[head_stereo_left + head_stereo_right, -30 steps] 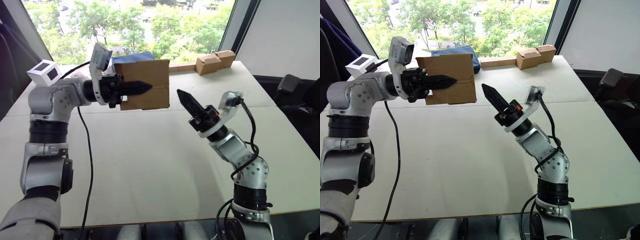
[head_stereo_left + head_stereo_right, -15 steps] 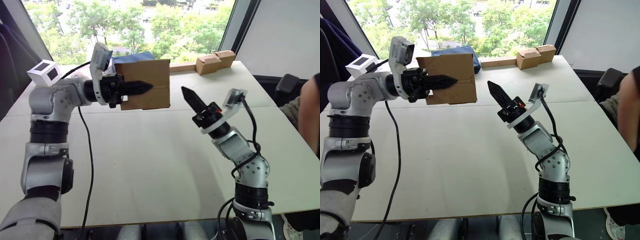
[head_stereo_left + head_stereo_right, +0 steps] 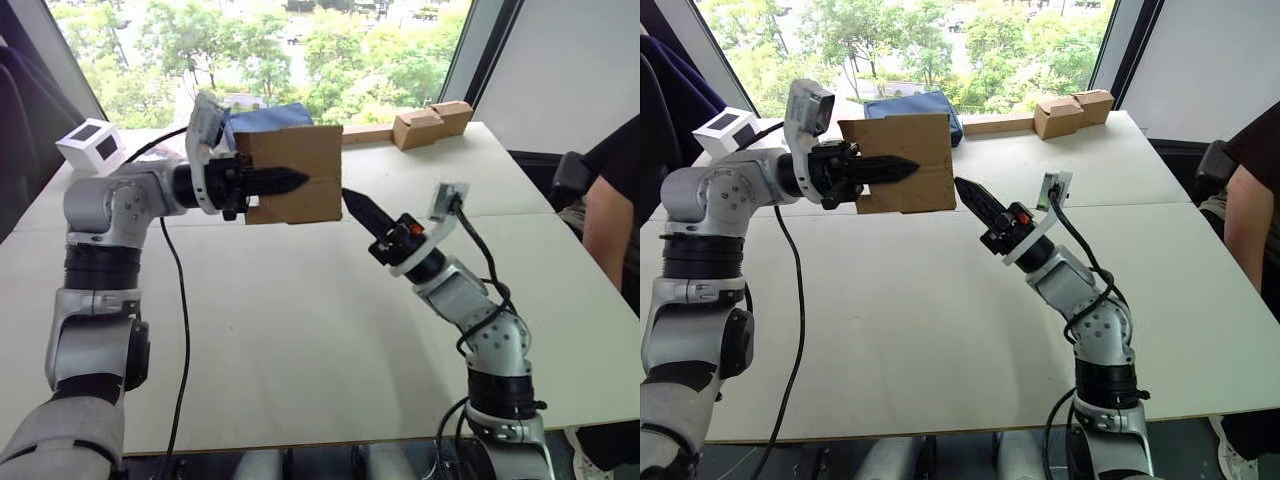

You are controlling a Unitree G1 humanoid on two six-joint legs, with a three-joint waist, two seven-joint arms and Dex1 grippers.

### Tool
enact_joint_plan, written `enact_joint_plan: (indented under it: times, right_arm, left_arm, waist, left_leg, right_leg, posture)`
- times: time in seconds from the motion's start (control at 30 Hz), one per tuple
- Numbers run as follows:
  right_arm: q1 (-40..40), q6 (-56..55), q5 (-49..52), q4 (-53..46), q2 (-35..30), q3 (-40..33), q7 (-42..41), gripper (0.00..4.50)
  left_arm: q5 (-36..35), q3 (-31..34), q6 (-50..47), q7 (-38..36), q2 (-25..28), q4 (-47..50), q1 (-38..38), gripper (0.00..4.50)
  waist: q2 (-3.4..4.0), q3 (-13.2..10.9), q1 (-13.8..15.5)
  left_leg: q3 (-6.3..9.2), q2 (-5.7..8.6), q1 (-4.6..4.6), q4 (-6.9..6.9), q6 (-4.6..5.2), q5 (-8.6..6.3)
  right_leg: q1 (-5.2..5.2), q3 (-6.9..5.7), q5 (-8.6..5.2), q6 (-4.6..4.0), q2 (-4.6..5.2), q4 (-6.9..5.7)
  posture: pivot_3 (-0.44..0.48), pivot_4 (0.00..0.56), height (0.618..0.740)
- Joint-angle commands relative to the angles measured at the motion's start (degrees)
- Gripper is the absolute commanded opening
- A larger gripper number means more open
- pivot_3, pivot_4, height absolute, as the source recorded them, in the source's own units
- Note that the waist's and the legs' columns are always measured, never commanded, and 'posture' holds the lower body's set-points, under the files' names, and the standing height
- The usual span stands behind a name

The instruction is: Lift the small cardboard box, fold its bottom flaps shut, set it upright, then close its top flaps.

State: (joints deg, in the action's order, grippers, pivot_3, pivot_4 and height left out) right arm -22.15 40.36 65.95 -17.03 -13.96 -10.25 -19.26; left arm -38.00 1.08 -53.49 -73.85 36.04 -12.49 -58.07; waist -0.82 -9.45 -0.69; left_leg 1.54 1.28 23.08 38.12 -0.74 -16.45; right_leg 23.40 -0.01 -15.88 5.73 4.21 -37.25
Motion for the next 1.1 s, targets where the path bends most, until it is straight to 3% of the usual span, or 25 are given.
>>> enact_joint_plan:
  times: [0.03,0.13,0.37,0.57,0.7,1.03,1.1]
  right_arm:
    - [5.21,2.71,-2.09,-5.47,-10.24,-2.90,-4.50,0.05]
    - [10.86,3.42,-10.86,-9.50,-23.42,0.70,-11.70,0.05]
    - [15.91,5.19,-17.29,-21.35,-43.39,1.32,-22.47,0.05]
    - [11.21,5.99,-24.62,-25.60,-43.78,9.94,-18.96,0.05]
    - [11.77,7.36,-27.05,-28.22,-42.54,11.85,-16.11,0.05]
    - [12.80,8.80,-34.15,-29.19,-39.65,16.16,-11.81,0.05]
    - [13.04,8.42,-35.23,-28.69,-39.12,16.58,-11.82,0.00]
  left_arm:
    - [5.09,-7.73,1.93,-3.35,3.45,3.83,-1.41,0.00]
    - [14.28,-17.71,5.70,-4.01,3.92,1.12,-5.77,0.00]
    - [31.77,-38.98,6.54,-8.57,2.60,-2.08,-16.45,0.00]
    - [37.65,-46.82,13.02,-15.06,2.02,1.04,-15.66,0.00]
    - [39.74,-48.16,13.48,-17.24,1.91,4.00,-14.91,0.00]
    - [42.95,-51.51,7.69,-18.64,0.31,8.20,-14.39,0.00]
    - [42.97,-51.78,6.11,-18.64,-0.21,8.14,-14.84,0.52]
  waist:
    - [0.00,0.00,0.09]
    - [0.00,0.00,0.19]
    - [-0.02,-0.02,-0.23]
    - [-0.03,-0.02,-0.08]
    - [-0.03,-0.02,0.17]
    - [-0.03,-0.02,0.13]
    - [-0.03,-0.01,0.15]
  left_leg:
    - [0.00,0.05,0.00,0.00,0.02,-0.01]
    - [-0.01,0.14,0.00,0.02,0.08,-0.04]
    - [-0.01,0.02,0.01,0.05,0.25,-0.14]
    - [0.05,-0.23,0.00,0.07,0.27,-0.15]
    - [0.06,-0.23,0.05,0.09,0.26,-0.15]
    - [0.19,-0.12,0.19,0.23,0.26,-0.14]
    - [0.21,-0.13,0.19,0.23,0.26,-0.14]
  right_leg:
    - [-0.01,0.00,0.00,0.00,0.05,0.02]
    - [-0.07,-0.02,0.00,0.01,0.09,0.04]
    - [-0.08,0.03,-0.11,0.15,-0.17,0.11]
    - [-0.07,0.10,-0.12,0.13,-0.39,0.13]
    - [-0.06,0.11,-0.12,0.12,-0.36,0.14]
    - [-0.06,0.22,-0.12,0.13,-0.36,0.11]
    - [-0.06,0.22,-0.12,0.13,-0.38,0.11]
  posture:
    - [0.000,0.150,0.740]
    - [0.000,0.150,0.740]
    - [0.000,0.150,0.740]
    - [0.000,0.150,0.740]
    - [0.000,0.150,0.740]
    - [0.000,0.150,0.740]
    - [0.000,0.150,0.740]
